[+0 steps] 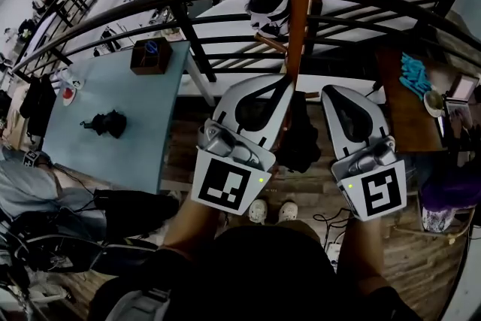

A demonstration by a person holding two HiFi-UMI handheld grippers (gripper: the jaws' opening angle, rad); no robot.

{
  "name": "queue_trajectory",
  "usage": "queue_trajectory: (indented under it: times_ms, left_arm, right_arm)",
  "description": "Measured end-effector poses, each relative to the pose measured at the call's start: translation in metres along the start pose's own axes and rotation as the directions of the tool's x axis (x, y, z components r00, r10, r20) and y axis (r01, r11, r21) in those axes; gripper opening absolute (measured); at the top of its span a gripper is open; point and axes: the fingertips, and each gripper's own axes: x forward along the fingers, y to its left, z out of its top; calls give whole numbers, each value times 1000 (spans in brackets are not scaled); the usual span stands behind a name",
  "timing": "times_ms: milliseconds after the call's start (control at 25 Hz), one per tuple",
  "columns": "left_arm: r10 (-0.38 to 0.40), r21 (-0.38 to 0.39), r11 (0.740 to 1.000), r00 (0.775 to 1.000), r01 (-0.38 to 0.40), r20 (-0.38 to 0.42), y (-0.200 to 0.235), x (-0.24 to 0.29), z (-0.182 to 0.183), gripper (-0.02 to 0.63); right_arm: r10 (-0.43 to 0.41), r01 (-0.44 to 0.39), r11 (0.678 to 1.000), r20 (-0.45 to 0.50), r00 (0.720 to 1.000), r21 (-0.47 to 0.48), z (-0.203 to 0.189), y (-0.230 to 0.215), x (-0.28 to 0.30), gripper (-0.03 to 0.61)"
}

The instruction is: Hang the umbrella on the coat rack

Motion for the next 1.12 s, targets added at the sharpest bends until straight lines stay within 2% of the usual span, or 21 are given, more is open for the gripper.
queue_trajectory:
  times_ms: [200,760,1120]
  left_arm:
    - [-2,5,1000,1000,2,10,1,0,0,11]
    - [31,-5,1000,999,-31,-30,5,3,-8,11]
    - [21,-12,1000,999,-21,-36,8,2,-10,11]
  right_arm:
    - [4,-5,999,-4,1000,-45,-1,3,3,29]
    - [-1,0,999,-27,1000,-46,-6,0,2,29]
    - [-9,8,999,-25,1000,-47,-4,0,5,29]
